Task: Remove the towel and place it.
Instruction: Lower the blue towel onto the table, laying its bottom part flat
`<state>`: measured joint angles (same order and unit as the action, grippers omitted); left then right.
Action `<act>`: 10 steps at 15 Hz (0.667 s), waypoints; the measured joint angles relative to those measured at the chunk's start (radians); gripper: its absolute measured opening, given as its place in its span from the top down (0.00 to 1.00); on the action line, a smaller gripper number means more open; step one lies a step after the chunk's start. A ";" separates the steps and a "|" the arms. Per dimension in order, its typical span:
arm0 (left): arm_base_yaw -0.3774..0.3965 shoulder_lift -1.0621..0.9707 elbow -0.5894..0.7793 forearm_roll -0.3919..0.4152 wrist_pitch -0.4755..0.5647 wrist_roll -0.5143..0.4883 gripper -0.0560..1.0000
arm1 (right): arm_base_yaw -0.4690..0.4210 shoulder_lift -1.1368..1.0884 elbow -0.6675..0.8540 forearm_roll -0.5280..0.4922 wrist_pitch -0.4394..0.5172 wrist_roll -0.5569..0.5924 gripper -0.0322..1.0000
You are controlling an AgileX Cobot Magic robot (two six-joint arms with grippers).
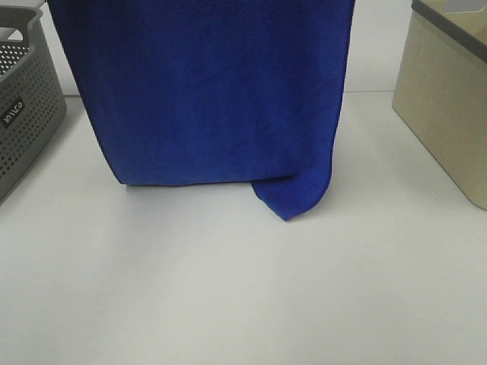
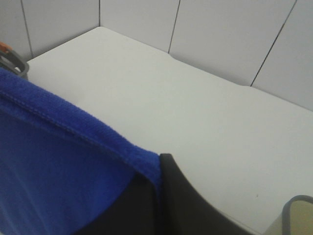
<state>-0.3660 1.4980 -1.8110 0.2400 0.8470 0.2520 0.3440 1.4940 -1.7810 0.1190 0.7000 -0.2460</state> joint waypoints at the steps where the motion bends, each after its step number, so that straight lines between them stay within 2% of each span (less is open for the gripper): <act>1: 0.000 0.061 -0.081 0.030 0.013 0.005 0.95 | -0.001 0.053 -0.055 -0.028 -0.009 0.002 0.95; 3: 0.010 0.187 -0.252 0.079 0.029 0.010 0.95 | -0.006 0.162 -0.175 -0.083 -0.026 0.007 0.95; 6: 0.038 0.390 -0.494 0.095 0.041 0.020 0.95 | -0.033 0.300 -0.340 -0.092 -0.085 0.011 0.95; 8: 0.038 0.463 -0.572 0.100 0.019 0.040 0.95 | -0.060 0.380 -0.443 -0.080 -0.137 0.012 0.95; 10: 0.040 0.524 -0.610 0.120 -0.071 0.053 0.95 | -0.070 0.430 -0.500 -0.073 -0.170 0.012 0.95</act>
<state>-0.3260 2.0220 -2.4210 0.3600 0.7760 0.3050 0.2740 1.9240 -2.2810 0.0460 0.5300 -0.2340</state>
